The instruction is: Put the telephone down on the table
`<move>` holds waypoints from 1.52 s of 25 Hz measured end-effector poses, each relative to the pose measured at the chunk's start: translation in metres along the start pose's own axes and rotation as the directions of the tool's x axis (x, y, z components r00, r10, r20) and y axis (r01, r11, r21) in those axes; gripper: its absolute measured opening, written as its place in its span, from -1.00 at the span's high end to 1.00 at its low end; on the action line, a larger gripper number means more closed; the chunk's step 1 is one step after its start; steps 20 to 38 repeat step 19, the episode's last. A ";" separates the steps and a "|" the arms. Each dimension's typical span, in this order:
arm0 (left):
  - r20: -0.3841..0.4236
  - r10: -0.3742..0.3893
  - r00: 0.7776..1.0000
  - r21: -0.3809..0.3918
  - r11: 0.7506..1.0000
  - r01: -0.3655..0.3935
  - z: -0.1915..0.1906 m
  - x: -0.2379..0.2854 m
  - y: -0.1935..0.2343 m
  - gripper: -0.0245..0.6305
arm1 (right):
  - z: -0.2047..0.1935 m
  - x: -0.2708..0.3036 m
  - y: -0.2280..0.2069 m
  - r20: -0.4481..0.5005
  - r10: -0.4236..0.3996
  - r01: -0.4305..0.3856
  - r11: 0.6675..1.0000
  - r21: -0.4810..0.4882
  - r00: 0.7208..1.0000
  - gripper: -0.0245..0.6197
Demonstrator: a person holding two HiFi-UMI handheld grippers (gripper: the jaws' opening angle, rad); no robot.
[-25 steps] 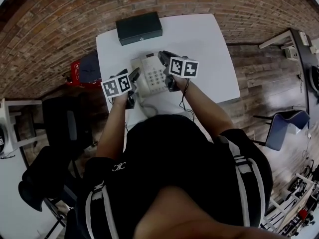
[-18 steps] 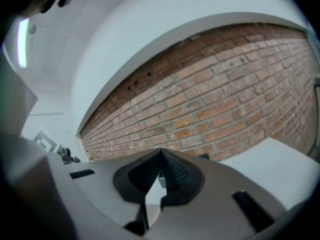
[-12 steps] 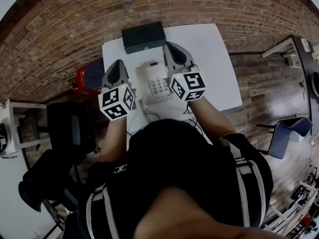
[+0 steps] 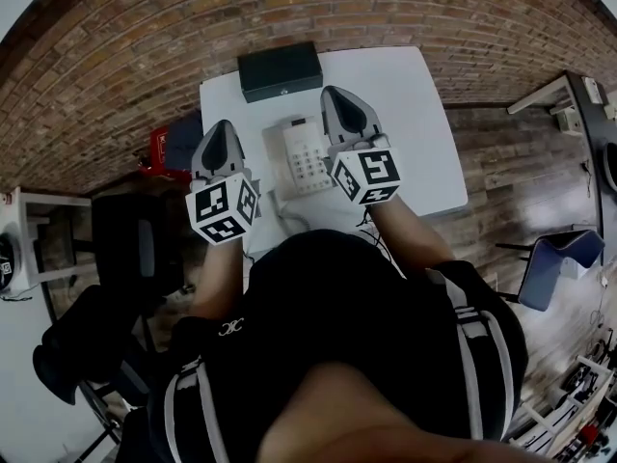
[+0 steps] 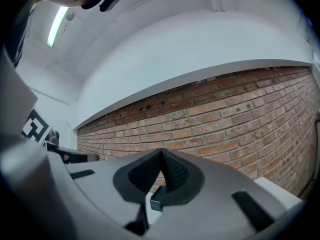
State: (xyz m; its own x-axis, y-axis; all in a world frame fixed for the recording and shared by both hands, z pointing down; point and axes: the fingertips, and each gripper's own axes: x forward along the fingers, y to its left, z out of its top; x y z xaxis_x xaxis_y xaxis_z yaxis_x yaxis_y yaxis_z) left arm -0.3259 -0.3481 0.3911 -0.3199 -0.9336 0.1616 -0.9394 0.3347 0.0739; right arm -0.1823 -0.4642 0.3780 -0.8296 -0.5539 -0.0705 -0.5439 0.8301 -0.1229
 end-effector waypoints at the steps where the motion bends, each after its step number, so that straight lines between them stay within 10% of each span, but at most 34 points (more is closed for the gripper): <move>1: -0.004 0.000 1.000 0.002 1.000 0.000 -0.001 0.000 0.000 0.92 | 0.000 0.000 0.000 -0.002 0.000 0.000 1.000 0.002 1.000 0.93; 38: -0.009 0.011 1.000 0.017 1.000 -0.011 0.000 -0.002 0.000 0.92 | -0.004 -0.002 0.008 -0.012 0.003 -0.002 1.000 0.025 1.000 0.93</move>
